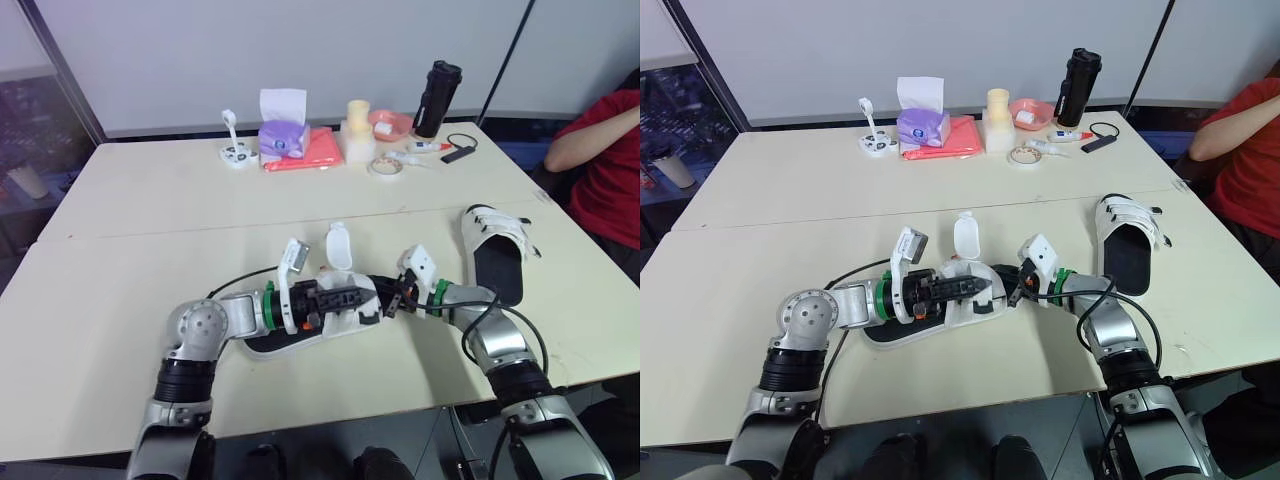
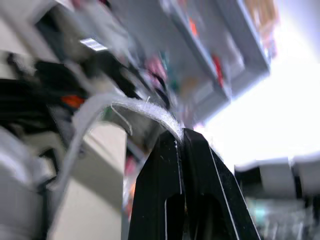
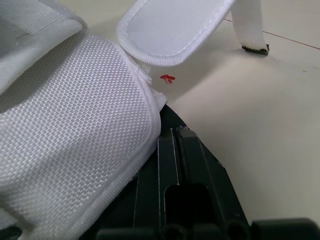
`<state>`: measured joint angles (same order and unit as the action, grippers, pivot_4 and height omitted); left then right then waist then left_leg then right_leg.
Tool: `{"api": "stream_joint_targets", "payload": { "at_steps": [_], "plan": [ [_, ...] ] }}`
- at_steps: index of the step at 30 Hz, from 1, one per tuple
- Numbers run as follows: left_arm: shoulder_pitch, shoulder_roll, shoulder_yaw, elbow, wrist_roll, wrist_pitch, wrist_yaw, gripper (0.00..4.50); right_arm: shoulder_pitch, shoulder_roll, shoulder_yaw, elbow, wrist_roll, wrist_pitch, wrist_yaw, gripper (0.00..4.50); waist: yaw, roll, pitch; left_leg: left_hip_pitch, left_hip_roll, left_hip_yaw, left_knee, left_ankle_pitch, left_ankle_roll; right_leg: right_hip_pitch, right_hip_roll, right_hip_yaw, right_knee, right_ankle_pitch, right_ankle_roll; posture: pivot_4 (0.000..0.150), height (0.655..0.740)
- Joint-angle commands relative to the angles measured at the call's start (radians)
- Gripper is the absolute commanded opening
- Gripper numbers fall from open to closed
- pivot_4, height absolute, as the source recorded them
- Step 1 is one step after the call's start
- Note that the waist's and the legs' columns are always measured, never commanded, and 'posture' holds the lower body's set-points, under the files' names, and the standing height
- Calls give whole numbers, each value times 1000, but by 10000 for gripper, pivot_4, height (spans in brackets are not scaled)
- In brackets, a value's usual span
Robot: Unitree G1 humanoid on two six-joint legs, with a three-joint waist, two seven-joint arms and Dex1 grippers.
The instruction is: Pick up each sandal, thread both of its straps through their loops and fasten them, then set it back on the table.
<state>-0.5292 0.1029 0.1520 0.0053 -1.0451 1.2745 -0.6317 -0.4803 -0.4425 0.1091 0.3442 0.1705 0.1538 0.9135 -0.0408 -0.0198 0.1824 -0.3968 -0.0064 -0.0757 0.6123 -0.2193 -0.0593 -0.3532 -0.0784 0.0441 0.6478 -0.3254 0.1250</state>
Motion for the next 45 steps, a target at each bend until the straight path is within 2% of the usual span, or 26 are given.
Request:
{"api": "stream_joint_targets", "payload": {
  "at_steps": [1, 3, 6, 12, 16, 17, 19, 22, 25, 29, 36, 43, 45],
  "plan": [
    [-23, -73, 158, 41, -155, 16, 191, 862, 41, 1, 39, 50, -40, 43, -4, 0, 1, 0, 0, 0, 0, 0, 0, 0, 0, 0, 0, 0, 0, 0, 0, 1500, 7400],
    [-27, -111, 221, 71, -218, 5, 295, 862, 37, 3, 41, 55, -41, 41, -6, 0, 2, 0, 0, 0, 0, 0, 0, 0, 0, 0, 0, 0, 0, 0, 0, 1500, 7400],
    [-20, -139, 255, 65, -277, -10, 393, 8934, 38, 4, 43, 54, -41, 41, -5, 0, 2, -1, 0, 0, -1, 0, 1, 0, 0, 0, 0, 0, 0, 0, 0, 1500, 7400],
    [-24, -106, 275, 51, -402, -31, 461, 38940, 29, 4, 44, 63, -42, 39, -3, 0, 2, -2, -1, 0, -1, 0, 1, 0, -1, 1, 0, 0, 0, 0, 0, 1500, 7400],
    [-70, -10, 239, 14, -371, -64, 371, 38940, 28, 3, 43, 64, -43, 38, -3, 0, 2, -2, -1, 0, -1, 2, 0, 1, -1, 1, 0, -1, 0, 0, 0, 1500, 7400],
    [-90, 28, 206, -1, -309, -94, 331, 38940, 28, 2, 43, 64, -42, 39, -3, 0, 2, -2, -1, 0, -1, 2, 0, 1, -2, 1, 0, -1, 0, 0, 0, 1500, 7400],
    [-134, 155, 49, -46, -83, -215, 183, 38940, 29, 1, 43, 66, -42, 38, -1, 0, 2, -2, 0, 0, -2, 3, 0, 1, -2, 1, 0, -1, 0, 0, 0, 1500, 7400],
    [-191, 293, -175, -50, 185, -395, 9, 38940, 26, 1, 43, 72, -44, 36, 0, 0, 2, -2, -1, 1, -2, 4, -1, 2, -4, 1, 1, 0, -1, 0, 0, 1500, 7400],
    [-249, 387, -368, -47, 408, -550, -131, 38940, 20, 3, 43, 82, -45, 32, 0, 0, 1, -2, -1, 2, -2, 5, -2, 2, -4, 2, 1, 0, -2, 0, 0, 1500, 7400],
    [-334, 380, -485, -16, 560, -567, -142, 38940, 12, 12, 41, 96, -46, 24, -8, 0, -1, -2, -1, 2, -2, 5, -3, 2, -4, 1, 1, 1, -2, 0, 0, 1500, 7400],
    [-425, 323, -561, -51, 670, -433, -107, 38940, 22, 19, 39, 90, -45, 22, -14, 0, -4, -2, -1, 1, -1, 5, -3, 1, -3, 0, 1, 1, -1, 0, 0, 1500, 7400],
    [-443, 311, -632, -12, 813, -457, -100, 38940, 21, 27, 38, 94, -44, 17, -22, 0, -4, -2, -1, 1, -1, 5, -2, 1, -3, 0, 1, 1, 0, 0, 0, 1500, 7400],
    [-437, 300, -628, 4, 830, -464, -102, 33714, 21, 28, 37, 95, -44, 16, -24, 0, -4, -2, -1, 1, -1, 5, -2, 1, -3, 0, 1, 1, 0, 0, 0, 1500, 7400]
  ]
}}
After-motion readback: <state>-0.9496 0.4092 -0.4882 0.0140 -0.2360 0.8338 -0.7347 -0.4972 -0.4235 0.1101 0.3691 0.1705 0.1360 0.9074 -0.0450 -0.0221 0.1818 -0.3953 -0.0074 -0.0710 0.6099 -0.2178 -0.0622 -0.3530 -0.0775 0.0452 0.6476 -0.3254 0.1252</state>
